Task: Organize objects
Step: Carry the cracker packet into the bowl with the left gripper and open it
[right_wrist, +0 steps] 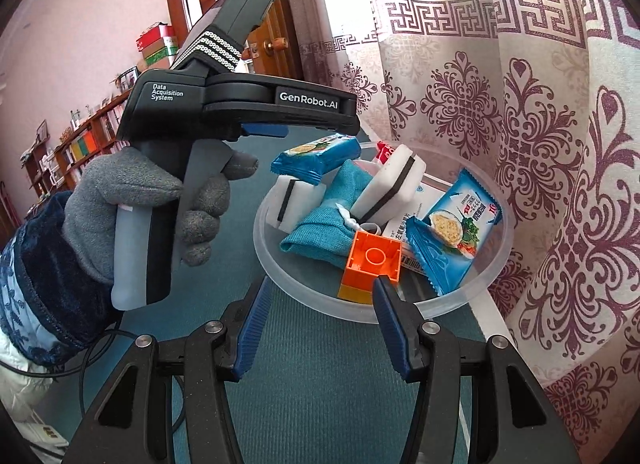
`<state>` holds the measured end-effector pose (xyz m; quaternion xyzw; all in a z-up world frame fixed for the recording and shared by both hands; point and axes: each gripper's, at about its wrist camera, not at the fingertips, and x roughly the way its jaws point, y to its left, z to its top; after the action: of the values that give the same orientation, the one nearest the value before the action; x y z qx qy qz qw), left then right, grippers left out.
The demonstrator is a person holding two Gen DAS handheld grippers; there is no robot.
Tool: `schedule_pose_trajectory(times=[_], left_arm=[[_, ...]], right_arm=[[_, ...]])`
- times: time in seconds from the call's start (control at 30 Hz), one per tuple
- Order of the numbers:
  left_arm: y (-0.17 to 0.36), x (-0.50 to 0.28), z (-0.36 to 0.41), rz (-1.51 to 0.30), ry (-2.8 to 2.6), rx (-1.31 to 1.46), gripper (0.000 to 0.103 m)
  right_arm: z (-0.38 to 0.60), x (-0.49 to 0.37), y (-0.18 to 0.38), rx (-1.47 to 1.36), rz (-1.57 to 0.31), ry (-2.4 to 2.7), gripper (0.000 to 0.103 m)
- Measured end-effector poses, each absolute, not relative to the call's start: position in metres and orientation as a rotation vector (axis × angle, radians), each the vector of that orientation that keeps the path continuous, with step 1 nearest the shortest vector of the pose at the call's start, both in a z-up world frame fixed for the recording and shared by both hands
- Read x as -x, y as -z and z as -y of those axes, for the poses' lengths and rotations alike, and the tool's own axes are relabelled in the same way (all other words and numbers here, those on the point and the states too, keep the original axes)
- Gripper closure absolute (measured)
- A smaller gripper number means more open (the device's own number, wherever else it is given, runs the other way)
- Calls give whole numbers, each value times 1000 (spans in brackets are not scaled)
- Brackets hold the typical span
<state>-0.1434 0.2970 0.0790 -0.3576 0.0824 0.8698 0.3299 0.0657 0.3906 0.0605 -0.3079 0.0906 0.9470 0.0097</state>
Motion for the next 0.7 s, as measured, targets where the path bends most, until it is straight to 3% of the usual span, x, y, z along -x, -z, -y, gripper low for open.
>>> schedule_pose_trajectory(times=[0.23,0.7], left_arm=[[-84,150,-270,-138,-2375,960,16],[-63,147,-294,-398,-2438,923,15]], right_arm=[[-390,-67,-62,953,-277,-2961,49],[-389,-68,-65,942,-285,-2963,49]])
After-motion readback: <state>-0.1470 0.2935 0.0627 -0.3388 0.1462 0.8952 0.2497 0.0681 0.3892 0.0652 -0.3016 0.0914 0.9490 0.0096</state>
